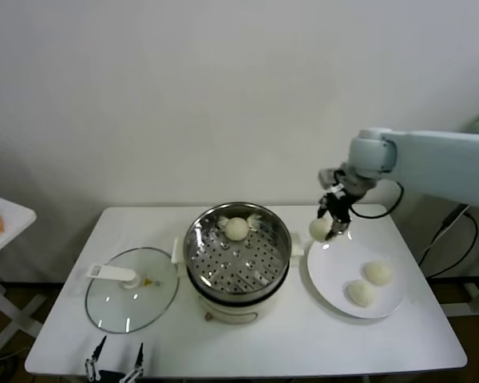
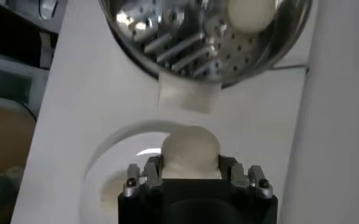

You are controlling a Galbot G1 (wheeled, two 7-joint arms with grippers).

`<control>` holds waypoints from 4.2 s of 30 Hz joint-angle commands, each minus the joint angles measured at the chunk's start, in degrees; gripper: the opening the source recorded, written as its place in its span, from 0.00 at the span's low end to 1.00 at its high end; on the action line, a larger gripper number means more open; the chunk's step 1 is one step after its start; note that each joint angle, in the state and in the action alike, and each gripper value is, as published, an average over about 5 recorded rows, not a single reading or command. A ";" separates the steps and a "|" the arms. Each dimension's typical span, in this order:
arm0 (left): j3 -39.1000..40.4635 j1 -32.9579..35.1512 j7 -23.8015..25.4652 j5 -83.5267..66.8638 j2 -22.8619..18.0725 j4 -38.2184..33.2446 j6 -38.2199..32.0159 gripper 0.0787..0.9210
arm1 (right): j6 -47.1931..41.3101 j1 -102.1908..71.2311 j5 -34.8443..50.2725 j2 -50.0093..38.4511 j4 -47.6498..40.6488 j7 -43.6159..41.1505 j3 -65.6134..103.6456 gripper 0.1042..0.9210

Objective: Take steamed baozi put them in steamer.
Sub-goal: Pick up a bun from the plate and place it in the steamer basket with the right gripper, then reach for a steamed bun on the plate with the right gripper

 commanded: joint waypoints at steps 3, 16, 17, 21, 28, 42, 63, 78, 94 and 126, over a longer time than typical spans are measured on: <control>0.08 0.04 -0.05 -0.02 0.52 -0.32 -0.06 0.88 | -4.15 8.00 14.18 10.76 6.19 2.56 4.83 0.62; -0.04 0.19 -0.02 -0.30 0.28 -0.82 -0.10 0.88 | -7.38 -10.07 8.87 24.33 -5.97 7.25 12.49 0.62; -0.06 0.18 -0.01 -0.30 0.23 -0.80 -0.10 0.88 | -7.26 -11.09 7.71 24.85 -7.00 7.27 12.53 0.62; -0.14 0.01 0.03 -0.25 0.04 -0.35 -0.10 0.88 | -6.49 -14.91 3.43 26.81 -10.86 7.19 12.53 0.62; -0.35 -0.27 0.13 -0.19 -0.22 0.20 -0.02 0.88 | -5.39 -19.37 -1.36 30.04 -15.75 6.79 13.23 0.62; -0.40 -0.35 0.27 0.18 -0.52 0.64 0.03 0.88 | -4.54 -23.04 -4.32 32.59 -18.02 6.37 12.99 0.62; -0.31 -0.09 0.40 0.80 -0.45 0.36 0.14 0.88 | 0.76 -8.56 0.16 21.04 -8.11 -0.08 9.31 0.88; 0.13 -0.13 0.48 1.43 -0.06 0.45 0.26 0.88 | 4.34 1.59 -7.95 -11.82 9.02 -3.83 -7.47 0.88; -0.27 0.04 0.38 1.62 -0.55 0.95 0.16 0.88 | 4.36 -24.60 -25.66 -19.18 -2.76 -1.85 5.59 0.88; -1.01 0.36 0.26 2.57 -1.17 1.91 0.26 0.88 | 3.26 -43.22 -30.87 -15.68 -13.14 0.14 23.06 0.88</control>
